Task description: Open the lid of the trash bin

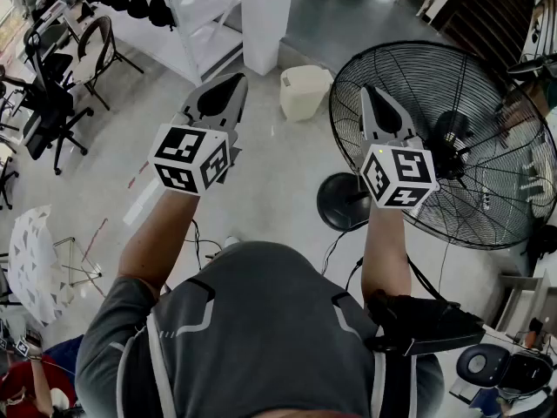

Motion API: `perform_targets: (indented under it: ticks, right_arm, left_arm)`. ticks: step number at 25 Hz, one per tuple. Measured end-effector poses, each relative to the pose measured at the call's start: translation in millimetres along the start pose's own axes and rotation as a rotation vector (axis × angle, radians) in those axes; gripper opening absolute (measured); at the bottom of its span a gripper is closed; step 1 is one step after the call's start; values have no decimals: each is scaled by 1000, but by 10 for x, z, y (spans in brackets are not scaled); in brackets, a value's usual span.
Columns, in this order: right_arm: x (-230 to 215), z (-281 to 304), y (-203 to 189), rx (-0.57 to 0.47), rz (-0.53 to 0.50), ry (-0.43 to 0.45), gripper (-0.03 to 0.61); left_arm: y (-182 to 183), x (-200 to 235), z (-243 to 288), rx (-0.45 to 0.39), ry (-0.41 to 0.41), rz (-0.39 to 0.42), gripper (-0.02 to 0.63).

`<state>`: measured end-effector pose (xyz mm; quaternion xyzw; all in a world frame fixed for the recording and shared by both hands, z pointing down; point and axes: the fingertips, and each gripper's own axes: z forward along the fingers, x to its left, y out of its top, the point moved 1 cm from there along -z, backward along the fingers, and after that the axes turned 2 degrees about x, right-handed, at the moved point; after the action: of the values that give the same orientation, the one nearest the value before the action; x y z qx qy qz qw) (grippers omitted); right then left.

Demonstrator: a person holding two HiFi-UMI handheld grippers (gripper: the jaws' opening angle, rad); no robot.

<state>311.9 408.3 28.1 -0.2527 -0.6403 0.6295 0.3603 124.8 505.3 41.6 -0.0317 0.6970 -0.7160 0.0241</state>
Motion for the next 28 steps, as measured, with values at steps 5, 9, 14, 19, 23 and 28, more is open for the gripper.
perform_targets:
  ticks: [5,9,14,19,23,28]
  right_arm:
    - [24,18,0,2,-6,6,26]
    - [29,22,-9,2,-9,-2,26]
    - [43,44,31,-17,12,2,26]
    - [152,125,57,-15,10,1,28]
    - [247,219,104,-19,5,1,28]
    - [472,415,164,-24,1,-5,28]
  left_arm:
    - [-5,12,6,2,2,2,9]
    - [-12,26,-11,1,7,2,9]
    - [-15,72,-24,3,10,1,9]
    - [-6,181,-81,3,3,5,9]
    - [36,307,-122,-10,-3,10,9]
    - [24,599,-231,-16,-16,3,9]
